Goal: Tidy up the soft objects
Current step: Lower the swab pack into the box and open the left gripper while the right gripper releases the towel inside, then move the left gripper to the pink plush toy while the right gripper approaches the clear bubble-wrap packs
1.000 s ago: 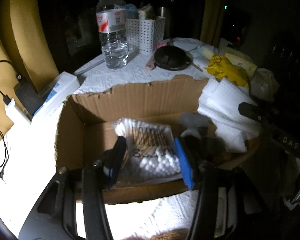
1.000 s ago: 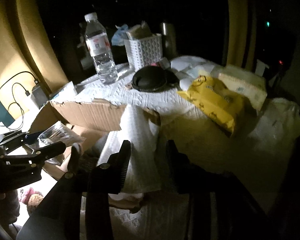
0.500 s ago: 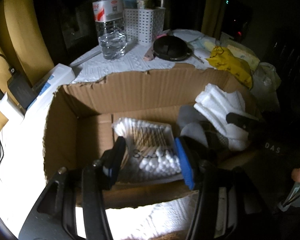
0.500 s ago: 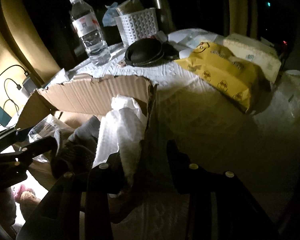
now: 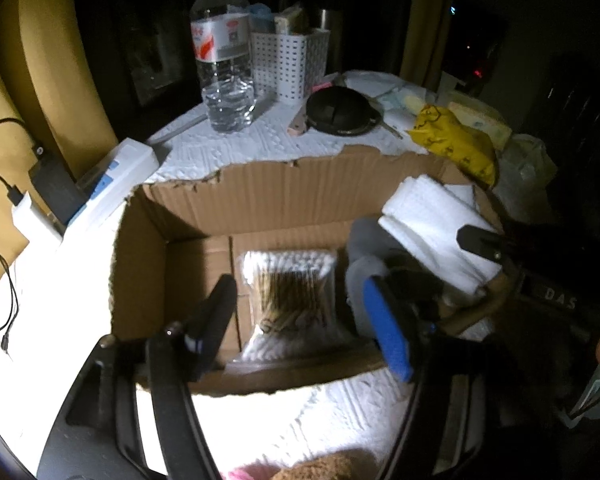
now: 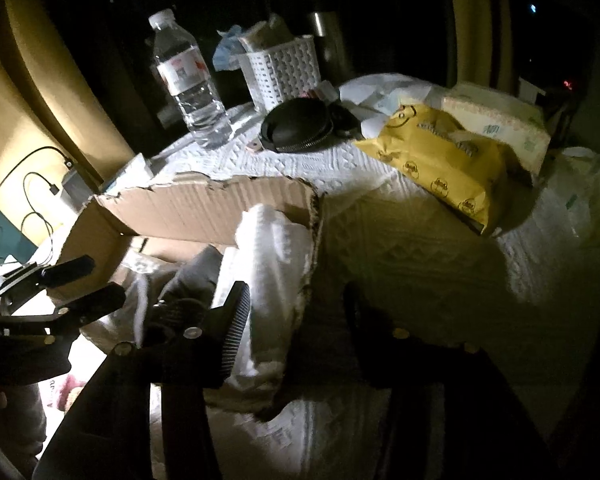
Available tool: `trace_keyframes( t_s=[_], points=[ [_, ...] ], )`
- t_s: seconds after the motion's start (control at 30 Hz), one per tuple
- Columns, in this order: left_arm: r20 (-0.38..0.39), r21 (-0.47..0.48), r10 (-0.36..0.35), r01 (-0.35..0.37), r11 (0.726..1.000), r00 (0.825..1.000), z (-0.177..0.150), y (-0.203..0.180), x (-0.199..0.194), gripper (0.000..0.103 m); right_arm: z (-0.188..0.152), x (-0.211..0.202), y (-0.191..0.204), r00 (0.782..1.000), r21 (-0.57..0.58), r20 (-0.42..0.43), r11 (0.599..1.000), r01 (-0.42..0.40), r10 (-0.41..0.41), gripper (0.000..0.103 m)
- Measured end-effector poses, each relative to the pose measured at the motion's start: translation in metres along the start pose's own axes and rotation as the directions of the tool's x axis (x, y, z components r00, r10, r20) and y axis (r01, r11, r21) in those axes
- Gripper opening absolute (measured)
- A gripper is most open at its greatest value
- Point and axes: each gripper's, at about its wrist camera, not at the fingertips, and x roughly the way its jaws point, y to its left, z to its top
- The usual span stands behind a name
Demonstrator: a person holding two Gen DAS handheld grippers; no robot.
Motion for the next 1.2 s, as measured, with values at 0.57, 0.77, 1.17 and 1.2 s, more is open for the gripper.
trace_keyframes(
  t_s=[0.57,0.77,1.17,1.2],
  points=[
    [0.064,-0.001,-0.01,0.01,1.0,0.998,-0.016,0.0,-0.054,0.068,-0.014,-0.056,0.033,0.998,-0.041,0.057,0.999,0.004,-0.001,0.054],
    [0.087,0.0,-0.014,0.014,1.0,0.996,-0.026,-0.001,-0.073,0.068,-0.026,-0.073,0.046,0.998,-0.045,0.062,0.999,-0.009,0.012,0.055],
    [0.098,-0.022,-0.009,0.011,1.0,0.995,-0.054,0.005,-0.098,0.068,-0.048,-0.092,0.072,0.998,-0.072,0.058,0.997,-0.027,0.031,0.055],
    [0.097,-0.026,-0.009,0.011,1.0,0.995,-0.056,0.006,-0.099,0.068,-0.05,-0.093,0.073,0.998,-0.073,0.057,0.997,-0.027,0.031,0.055]
  ],
)
